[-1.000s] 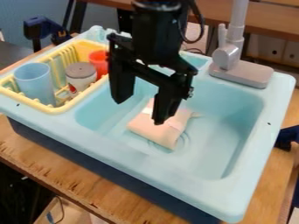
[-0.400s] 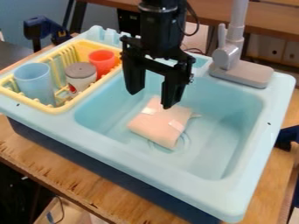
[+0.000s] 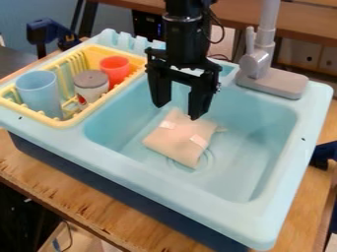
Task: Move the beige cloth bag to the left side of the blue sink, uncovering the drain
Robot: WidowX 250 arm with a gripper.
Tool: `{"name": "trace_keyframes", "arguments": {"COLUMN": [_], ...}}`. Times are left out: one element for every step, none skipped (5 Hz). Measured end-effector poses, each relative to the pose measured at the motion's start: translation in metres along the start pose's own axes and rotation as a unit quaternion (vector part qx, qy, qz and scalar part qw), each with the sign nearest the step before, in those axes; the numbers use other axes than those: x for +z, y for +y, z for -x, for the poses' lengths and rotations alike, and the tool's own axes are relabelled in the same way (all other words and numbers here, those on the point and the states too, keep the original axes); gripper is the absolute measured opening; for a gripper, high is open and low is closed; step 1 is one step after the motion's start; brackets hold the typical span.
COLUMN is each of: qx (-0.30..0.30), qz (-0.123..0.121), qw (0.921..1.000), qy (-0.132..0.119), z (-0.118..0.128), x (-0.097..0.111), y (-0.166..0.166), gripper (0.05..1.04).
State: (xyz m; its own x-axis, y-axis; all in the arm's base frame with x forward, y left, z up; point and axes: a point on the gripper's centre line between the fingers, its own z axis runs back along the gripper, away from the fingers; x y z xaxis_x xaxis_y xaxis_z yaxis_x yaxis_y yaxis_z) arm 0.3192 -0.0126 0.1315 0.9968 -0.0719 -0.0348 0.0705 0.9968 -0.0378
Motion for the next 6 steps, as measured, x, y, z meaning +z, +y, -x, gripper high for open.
{"name": "trace_keyframes", "arguments": {"qx": [0.004,0.005,0.01,0.003,-0.005,-0.012], "qz": [-0.018,-0.041,-0.047,-0.05,-0.042,-0.041], "qw": [0.9997,0.9986,0.9982,0.9984,0.9988,0.999], "qy": [0.015,0.034,0.036,0.025,0.023,0.012], "z": [-0.006,-0.01,-0.013,-0.016,-0.01,-0.005], "x": [-0.008,-0.019,-0.026,-0.033,-0.048,-0.052], "y": [0.002,0.003,0.005,0.006,0.005,0.005], "gripper": [1.0,1.0,1.0,1.0,1.0,1.0]}}
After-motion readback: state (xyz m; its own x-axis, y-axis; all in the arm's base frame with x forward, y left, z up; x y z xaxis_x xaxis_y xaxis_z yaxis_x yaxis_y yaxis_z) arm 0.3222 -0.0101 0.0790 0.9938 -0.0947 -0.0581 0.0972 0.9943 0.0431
